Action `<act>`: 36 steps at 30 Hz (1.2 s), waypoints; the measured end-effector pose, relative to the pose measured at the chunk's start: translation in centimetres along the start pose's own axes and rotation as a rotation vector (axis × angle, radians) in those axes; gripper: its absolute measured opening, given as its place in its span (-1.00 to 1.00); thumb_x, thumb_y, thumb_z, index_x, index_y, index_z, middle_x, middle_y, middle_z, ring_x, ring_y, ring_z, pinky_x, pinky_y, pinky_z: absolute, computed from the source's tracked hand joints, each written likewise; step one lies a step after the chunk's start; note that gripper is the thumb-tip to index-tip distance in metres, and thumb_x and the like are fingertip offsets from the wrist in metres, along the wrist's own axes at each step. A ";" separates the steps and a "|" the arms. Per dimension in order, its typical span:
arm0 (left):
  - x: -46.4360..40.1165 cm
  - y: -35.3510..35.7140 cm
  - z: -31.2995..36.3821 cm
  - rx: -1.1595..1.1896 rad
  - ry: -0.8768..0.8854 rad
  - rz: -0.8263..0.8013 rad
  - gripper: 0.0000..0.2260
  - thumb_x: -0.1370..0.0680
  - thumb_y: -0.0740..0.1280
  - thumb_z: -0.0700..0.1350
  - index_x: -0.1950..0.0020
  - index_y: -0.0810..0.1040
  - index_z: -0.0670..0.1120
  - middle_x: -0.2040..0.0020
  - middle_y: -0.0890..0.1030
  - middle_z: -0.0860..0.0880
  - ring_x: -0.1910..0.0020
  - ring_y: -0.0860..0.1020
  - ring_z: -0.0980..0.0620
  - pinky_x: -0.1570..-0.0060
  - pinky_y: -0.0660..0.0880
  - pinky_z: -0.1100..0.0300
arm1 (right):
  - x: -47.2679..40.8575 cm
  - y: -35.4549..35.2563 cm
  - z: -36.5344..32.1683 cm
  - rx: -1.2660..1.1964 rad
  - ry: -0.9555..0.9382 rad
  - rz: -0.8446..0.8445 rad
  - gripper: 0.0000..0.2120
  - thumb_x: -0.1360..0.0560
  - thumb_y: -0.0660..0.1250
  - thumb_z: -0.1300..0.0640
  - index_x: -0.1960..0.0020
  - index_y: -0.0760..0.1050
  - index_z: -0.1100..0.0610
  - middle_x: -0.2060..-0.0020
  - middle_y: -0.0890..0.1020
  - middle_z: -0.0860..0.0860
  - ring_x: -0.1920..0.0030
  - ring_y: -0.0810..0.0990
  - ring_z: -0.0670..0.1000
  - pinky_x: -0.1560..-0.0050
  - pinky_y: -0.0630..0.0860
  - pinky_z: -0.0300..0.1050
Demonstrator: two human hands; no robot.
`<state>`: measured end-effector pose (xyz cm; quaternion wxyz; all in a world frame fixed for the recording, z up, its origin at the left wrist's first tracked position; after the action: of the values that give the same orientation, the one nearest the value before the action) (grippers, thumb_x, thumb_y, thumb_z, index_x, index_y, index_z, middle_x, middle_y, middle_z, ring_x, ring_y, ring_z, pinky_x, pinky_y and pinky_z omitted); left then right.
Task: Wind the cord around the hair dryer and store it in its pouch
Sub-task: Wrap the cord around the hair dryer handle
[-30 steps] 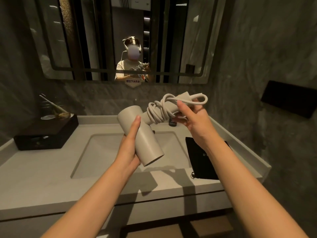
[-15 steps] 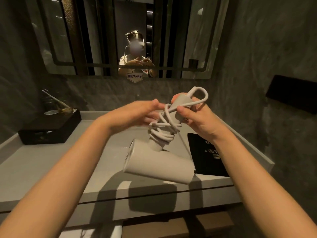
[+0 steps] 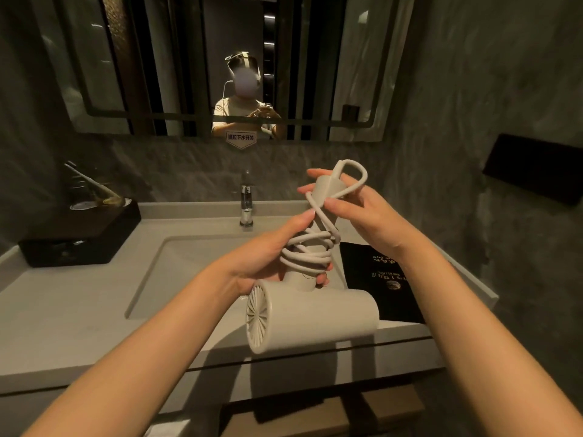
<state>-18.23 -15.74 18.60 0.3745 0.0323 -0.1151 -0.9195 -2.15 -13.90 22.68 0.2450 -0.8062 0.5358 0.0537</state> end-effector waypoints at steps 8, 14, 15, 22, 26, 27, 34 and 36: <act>-0.7 0.1 0.3 -0.197 0.140 0.329 -0.65 -0.50 0.31 0.09 -0.08 0.53 -0.18 0.19 0.65 -0.15 0.27 0.64 -0.09 0.26 0.62 0.11 | 0.2 -0.4 0.2 -0.277 0.045 0.390 -0.20 -0.35 0.41 -0.05 -0.49 0.18 0.11 -0.31 0.48 0.13 -0.21 0.54 0.02 -0.30 0.45 -0.05; -1.2 -0.8 1.2 -0.505 0.252 0.555 -0.63 -0.50 0.32 0.19 -0.14 0.55 -0.05 0.05 0.71 -0.03 0.11 0.69 -0.02 0.11 0.58 0.11 | 0.4 1.3 -2.4 0.750 -0.440 0.580 -0.71 -0.47 0.33 -0.10 -0.03 0.58 0.09 -0.03 0.48 0.03 -0.09 0.41 -0.05 -0.05 0.36 -0.30; -1.0 -0.8 1.4 -0.460 0.248 0.559 -0.63 -0.53 0.30 0.16 -0.17 0.54 -0.08 0.05 0.70 -0.04 0.18 0.70 0.04 0.22 0.58 0.20 | 0.5 1.7 -2.5 0.786 -0.497 0.548 -0.74 -0.49 0.30 -0.05 0.04 0.59 0.14 0.02 0.49 0.05 -0.05 0.42 -0.03 0.00 0.37 -0.25; 0.5 -1.9 2.4 -0.149 0.158 0.517 -0.56 -0.51 0.31 0.18 -0.19 0.55 -0.14 0.14 0.69 -0.17 0.21 0.68 -0.12 0.10 0.64 0.00 | 1.1 1.0 1.7 0.676 -0.227 0.511 -0.68 -0.53 0.08 0.30 -0.20 0.48 0.16 -0.07 0.56 0.05 -0.08 0.52 -0.01 -0.11 0.52 -0.01; 1.0 -1.7 3.7 -0.212 0.157 0.474 -0.59 -0.51 0.28 0.20 -0.17 0.55 -0.08 0.22 0.71 -0.10 0.25 0.69 -0.05 0.27 0.63 0.13 | 0.2 1.5 4.5 0.472 0.113 0.108 -0.48 -0.58 0.13 0.32 -0.48 0.24 -0.05 -0.40 0.39 -0.07 -0.36 0.34 -0.13 -0.38 0.28 -0.15; 1.1 -1.7 3.9 -0.227 0.150 0.463 -0.60 -0.51 0.28 0.20 -0.17 0.55 -0.06 0.22 0.71 -0.09 0.26 0.68 -0.04 0.28 0.62 0.15 | 0.0 2.0 4.7 0.401 0.135 0.053 -0.47 -0.59 0.18 0.27 -0.49 0.21 -0.08 -0.41 0.37 -0.11 -0.36 0.32 -0.15 -0.37 0.27 -0.16; 1.8 -1.3 4.5 -0.399 0.120 0.447 -0.66 -0.53 0.22 0.21 0.13 0.56 -0.05 0.33 0.67 0.01 0.35 0.64 0.07 0.33 0.58 0.26 | -2.7 3.8 4.6 0.221 0.220 -0.089 -0.83 -0.56 0.27 0.26 -0.13 0.53 0.13 0.12 0.65 -0.13 0.13 0.63 -0.22 0.01 0.57 -0.31; 2.3 -1.7 4.6 -0.417 0.128 0.472 -0.69 -0.53 0.22 0.20 0.10 0.56 -0.01 0.34 0.68 0.04 0.36 0.65 0.10 0.38 0.55 0.30 | -3.0 3.1 4.6 0.181 0.160 -0.038 -0.88 -0.56 0.26 0.28 -0.04 0.55 0.18 0.19 0.66 0.00 0.22 0.64 -0.17 0.02 0.57 -0.22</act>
<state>-21.73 -15.26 22.77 0.5823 -0.0151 0.0955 -0.8072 -5.36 -10.27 18.59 0.2742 -0.7926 0.5409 -0.0638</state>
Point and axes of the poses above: each hand's wrist, its own x-axis away from the middle knuckle, its own y-axis out of the palm, z = x × y, the point moved 2 cm from there along -x, towards the middle knuckle
